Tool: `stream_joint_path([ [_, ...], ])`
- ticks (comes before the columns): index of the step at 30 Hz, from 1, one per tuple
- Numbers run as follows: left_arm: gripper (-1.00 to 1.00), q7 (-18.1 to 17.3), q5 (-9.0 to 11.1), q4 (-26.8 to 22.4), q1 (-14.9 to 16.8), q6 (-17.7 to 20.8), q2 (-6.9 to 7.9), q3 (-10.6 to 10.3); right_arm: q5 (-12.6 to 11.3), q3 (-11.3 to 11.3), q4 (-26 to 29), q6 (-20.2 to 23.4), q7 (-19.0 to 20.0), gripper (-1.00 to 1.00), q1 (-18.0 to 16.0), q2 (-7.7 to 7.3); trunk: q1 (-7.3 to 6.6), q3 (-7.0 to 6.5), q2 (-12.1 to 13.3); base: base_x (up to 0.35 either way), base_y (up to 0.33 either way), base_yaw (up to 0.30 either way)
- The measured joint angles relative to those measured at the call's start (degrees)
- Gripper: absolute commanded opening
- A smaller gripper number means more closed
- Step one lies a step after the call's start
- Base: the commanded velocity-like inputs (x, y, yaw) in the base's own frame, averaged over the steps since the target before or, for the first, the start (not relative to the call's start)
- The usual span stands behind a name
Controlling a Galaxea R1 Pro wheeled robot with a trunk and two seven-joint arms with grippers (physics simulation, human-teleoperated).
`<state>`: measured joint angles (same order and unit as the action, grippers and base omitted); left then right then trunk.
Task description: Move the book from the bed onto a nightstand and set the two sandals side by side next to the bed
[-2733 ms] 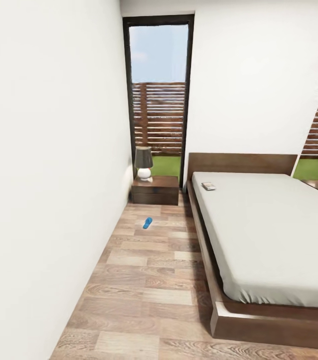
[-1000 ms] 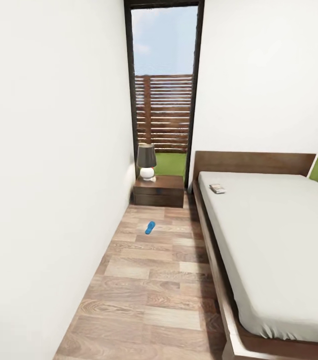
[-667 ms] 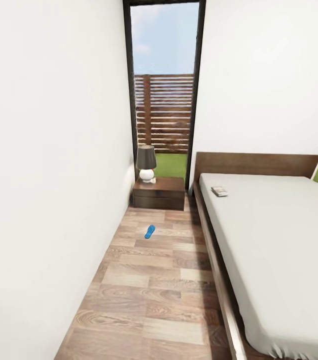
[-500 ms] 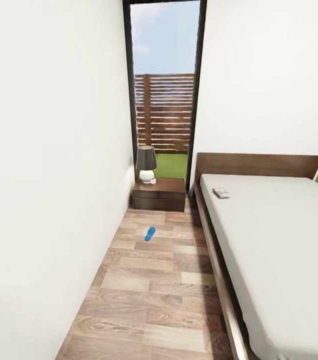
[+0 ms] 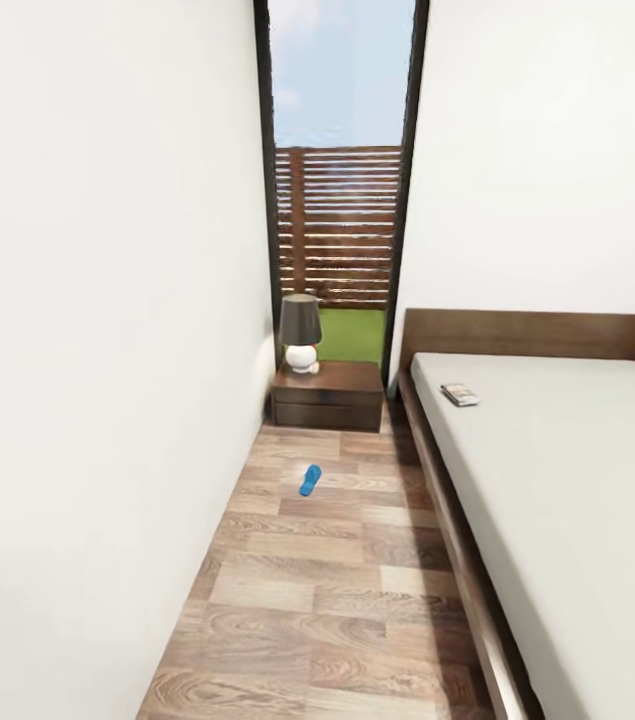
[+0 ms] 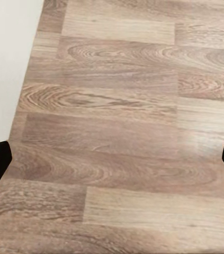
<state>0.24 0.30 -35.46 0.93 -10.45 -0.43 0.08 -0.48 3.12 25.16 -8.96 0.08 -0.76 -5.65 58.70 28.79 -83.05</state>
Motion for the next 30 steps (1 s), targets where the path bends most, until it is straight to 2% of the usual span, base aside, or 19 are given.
stream_joint_path([
  [6,1.0,0.0,0.0,0.0,0.0,0.0,0.0,0.0,0.0,0.0,0.0,0.0,0.0,1.0,0.0,0.01,0.02,0.0,0.0,0.172,0.099,-0.136],
  [16,1.0,0.0,0.0,0.0,0.0,0.0,0.0,0.0,0.0,0.0,0.0,0.0,0.0,1.0,0.0,0.01,0.03,0.0,0.0,0.008,0.004,-0.089],
  [25,1.0,-0.1,0.0,0.0,0.0,0.0,-0.08,0.0,0.0,0.0,0.0,0.0,0.0,1.0,0.0,0.01,0.03,0.0,0.0,0.0,0.0,-0.248],
  [30,1.0,-0.1,0.0,0.0,0.0,0.0,-0.06,0.0,0.0,0.0,0.0,0.0,0.0,1.0,0.0,0.01,0.03,0.0,0.0,0.0,0.0,-0.066],
])
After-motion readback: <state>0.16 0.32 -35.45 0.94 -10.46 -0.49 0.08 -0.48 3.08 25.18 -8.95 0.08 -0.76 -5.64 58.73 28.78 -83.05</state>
